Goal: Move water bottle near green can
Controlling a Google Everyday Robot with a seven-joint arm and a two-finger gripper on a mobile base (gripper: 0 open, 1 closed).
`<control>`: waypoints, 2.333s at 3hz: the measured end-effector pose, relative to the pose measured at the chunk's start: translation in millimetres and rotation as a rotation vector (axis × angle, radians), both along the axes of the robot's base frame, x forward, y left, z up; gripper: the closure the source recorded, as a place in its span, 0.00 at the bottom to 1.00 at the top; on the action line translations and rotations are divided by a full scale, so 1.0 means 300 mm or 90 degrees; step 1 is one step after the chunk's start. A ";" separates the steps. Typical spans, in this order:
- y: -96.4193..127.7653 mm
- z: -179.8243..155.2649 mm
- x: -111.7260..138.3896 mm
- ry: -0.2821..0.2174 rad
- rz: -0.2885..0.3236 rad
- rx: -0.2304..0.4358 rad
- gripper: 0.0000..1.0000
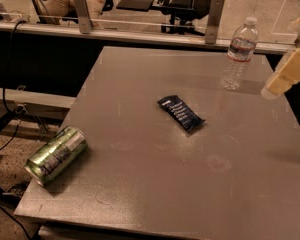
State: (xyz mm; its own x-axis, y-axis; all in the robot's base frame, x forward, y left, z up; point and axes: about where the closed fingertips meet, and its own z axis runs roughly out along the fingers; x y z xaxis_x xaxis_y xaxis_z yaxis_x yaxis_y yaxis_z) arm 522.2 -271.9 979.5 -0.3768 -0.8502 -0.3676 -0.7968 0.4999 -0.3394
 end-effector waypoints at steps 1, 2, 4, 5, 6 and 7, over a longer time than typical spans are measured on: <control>-0.051 -0.006 0.099 -0.016 -0.037 0.034 0.00; -0.086 -0.025 0.218 -0.021 -0.071 0.077 0.00; -0.089 -0.096 0.380 -0.012 -0.118 0.134 0.00; -0.059 -0.122 0.422 -0.007 -0.117 0.151 0.00; -0.027 -0.128 0.448 -0.006 -0.108 0.165 0.00; -0.015 -0.123 0.467 -0.003 -0.099 0.174 0.18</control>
Offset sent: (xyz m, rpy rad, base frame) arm 0.1088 -0.0406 -0.0131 0.2040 -0.0441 -0.1803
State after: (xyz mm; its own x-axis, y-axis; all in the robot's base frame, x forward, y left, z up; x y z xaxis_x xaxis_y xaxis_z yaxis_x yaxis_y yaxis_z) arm 662.3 -276.3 942.6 -0.4924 -0.6518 -0.5769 -0.7020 0.6892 -0.1796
